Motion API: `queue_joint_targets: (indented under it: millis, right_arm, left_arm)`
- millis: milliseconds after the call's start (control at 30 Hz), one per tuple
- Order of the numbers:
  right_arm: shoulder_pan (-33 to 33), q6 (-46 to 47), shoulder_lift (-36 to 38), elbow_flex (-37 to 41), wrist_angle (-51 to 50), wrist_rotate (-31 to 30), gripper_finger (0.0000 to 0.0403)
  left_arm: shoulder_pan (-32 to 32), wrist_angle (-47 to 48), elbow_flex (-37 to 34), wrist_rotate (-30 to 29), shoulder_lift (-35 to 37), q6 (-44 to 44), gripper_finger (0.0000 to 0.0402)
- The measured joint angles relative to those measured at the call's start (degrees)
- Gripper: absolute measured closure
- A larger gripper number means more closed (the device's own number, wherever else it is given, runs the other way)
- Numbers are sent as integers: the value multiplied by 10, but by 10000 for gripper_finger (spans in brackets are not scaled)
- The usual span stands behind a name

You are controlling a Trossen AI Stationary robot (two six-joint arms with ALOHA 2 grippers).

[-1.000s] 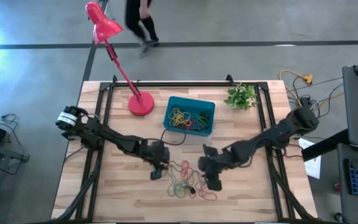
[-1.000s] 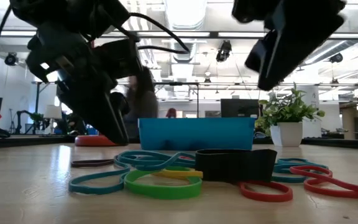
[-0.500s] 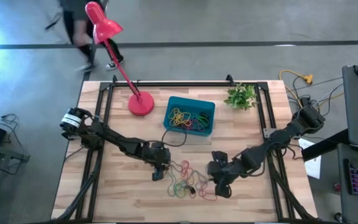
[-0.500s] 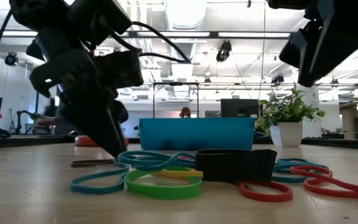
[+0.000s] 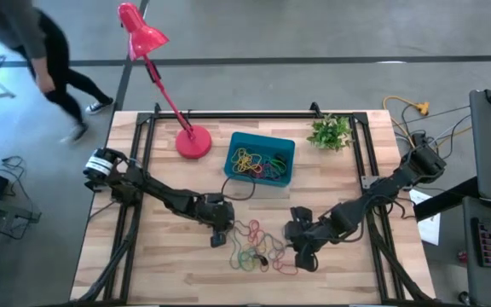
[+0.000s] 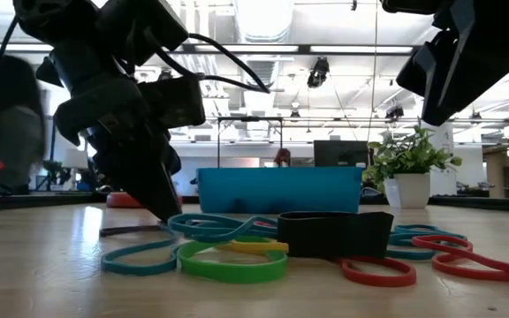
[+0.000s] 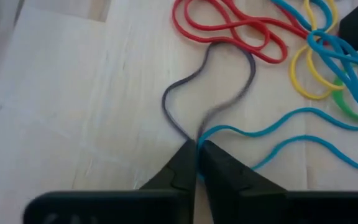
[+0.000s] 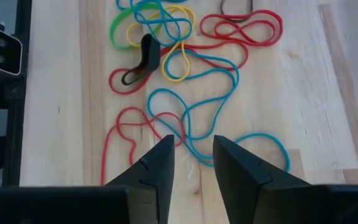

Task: Pick and place rubber bands into bin
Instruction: Put the blue rubber band into the blue bin

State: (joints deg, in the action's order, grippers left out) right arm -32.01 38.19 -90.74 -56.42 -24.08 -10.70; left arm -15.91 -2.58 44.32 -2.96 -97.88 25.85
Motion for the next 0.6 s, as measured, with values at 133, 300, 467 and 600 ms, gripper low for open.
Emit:
queue_joint_targets:
  millis: [133,300,467,600]
  right_arm:
    - [0,-6,0,0,-1,0,303]
    - [0,-9,0,0,-1,0,303]
    - [0,-9,-1,0,-2,-1,303]
    - [0,-9,-1,1,-1,-18,303]
  left_arm:
    - [0,6,4,0,2,-1,395]
    - [1,5,19,-1,23,-7,400]
    - [1,9,25,0,64,-14,401]
    - [1,11,22,-5,99,-25,401]
